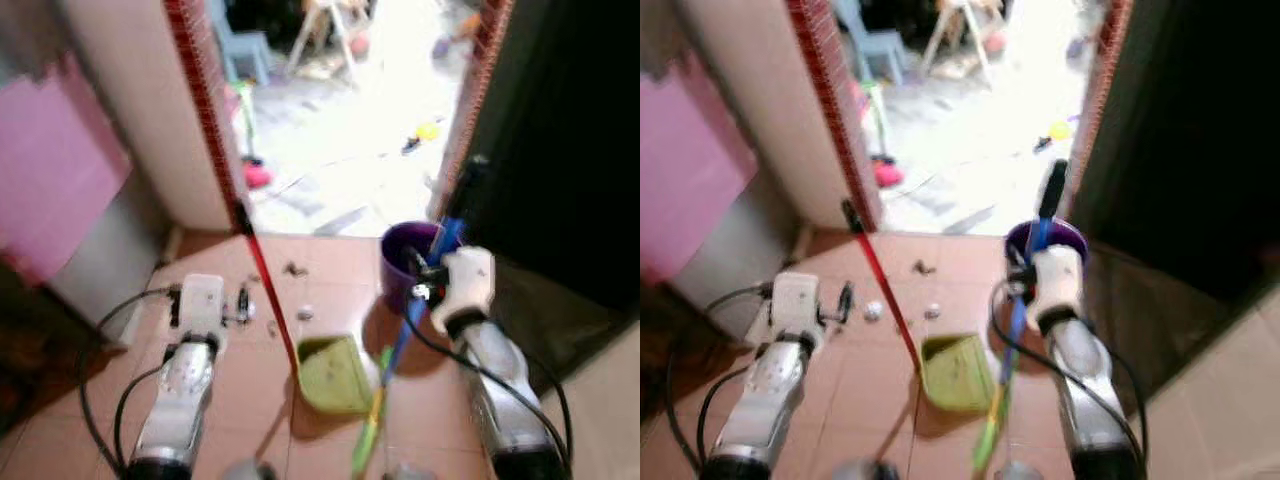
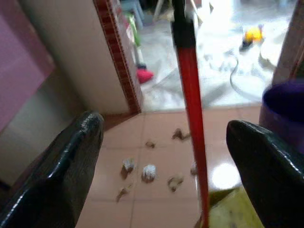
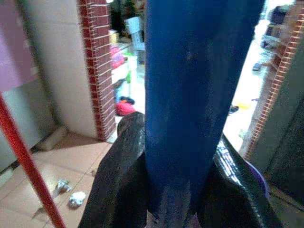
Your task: Sweep floor
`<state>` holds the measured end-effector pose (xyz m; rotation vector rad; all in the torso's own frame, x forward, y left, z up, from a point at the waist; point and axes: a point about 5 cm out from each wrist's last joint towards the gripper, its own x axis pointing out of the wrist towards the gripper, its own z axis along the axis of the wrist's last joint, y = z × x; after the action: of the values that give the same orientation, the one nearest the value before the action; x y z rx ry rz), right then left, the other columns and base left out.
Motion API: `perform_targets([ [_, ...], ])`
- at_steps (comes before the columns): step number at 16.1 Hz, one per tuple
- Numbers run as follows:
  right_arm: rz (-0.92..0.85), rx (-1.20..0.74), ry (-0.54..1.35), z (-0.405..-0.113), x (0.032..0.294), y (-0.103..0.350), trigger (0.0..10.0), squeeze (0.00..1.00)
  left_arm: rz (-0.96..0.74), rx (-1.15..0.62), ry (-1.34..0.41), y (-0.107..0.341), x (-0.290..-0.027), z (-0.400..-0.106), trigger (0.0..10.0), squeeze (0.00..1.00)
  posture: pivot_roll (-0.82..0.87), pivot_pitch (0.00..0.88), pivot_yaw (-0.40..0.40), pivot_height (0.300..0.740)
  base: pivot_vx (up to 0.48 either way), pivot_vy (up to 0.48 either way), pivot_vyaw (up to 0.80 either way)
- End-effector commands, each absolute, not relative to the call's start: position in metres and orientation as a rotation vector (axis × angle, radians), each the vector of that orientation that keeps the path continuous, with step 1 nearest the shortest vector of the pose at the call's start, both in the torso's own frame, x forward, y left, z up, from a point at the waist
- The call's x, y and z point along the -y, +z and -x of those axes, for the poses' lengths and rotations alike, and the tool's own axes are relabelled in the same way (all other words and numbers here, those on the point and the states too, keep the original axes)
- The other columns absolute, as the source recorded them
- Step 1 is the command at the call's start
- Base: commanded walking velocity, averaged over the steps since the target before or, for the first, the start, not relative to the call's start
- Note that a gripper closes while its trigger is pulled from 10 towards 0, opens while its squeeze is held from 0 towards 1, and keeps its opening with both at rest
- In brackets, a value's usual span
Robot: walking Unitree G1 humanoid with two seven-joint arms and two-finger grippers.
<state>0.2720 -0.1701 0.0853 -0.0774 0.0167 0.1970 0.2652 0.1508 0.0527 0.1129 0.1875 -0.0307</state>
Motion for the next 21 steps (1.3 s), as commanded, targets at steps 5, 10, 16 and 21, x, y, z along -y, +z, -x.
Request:
perform_targets([
  [5, 0.096, 0.065, 0.230, -0.281, 0.162, 0.104, 10.0, 0.00, -0.104, -0.221, -0.014, 0.044, -0.158, -0.259, 10.0, 0.00, -0.16, 0.000, 0.072, 0.740, 0.308, 0.000, 0.00],
  [10, 0.098, 0.063, 0.229, -0.280, 0.162, 0.104, 10.0, 0.00, -0.083, -0.232, -0.013, 0.042, -0.155, -0.257, 10.0, 0.00, -0.16, 0.000, 0.071, 0.740, 0.193, 0.000, 0.00],
  [16, 0.089, 0.050, 0.223, -0.279, 0.163, 0.103, 10.0, 0.00, -0.068, -0.267, -0.029, 0.037, -0.152, -0.257, 10.0, 0.00, -0.16, 0.000, 0.068, 0.740, 0.000, 0.000, -0.24],
  [21, 0.099, 0.031, 0.220, -0.267, 0.168, 0.100, 10.0, 0.00, -0.034, -0.284, -0.068, 0.033, -0.144, -0.260, 10.0, 0.00, -0.18, 0.000, 0.070, 0.740, 0.000, 0.000, -0.15],
])
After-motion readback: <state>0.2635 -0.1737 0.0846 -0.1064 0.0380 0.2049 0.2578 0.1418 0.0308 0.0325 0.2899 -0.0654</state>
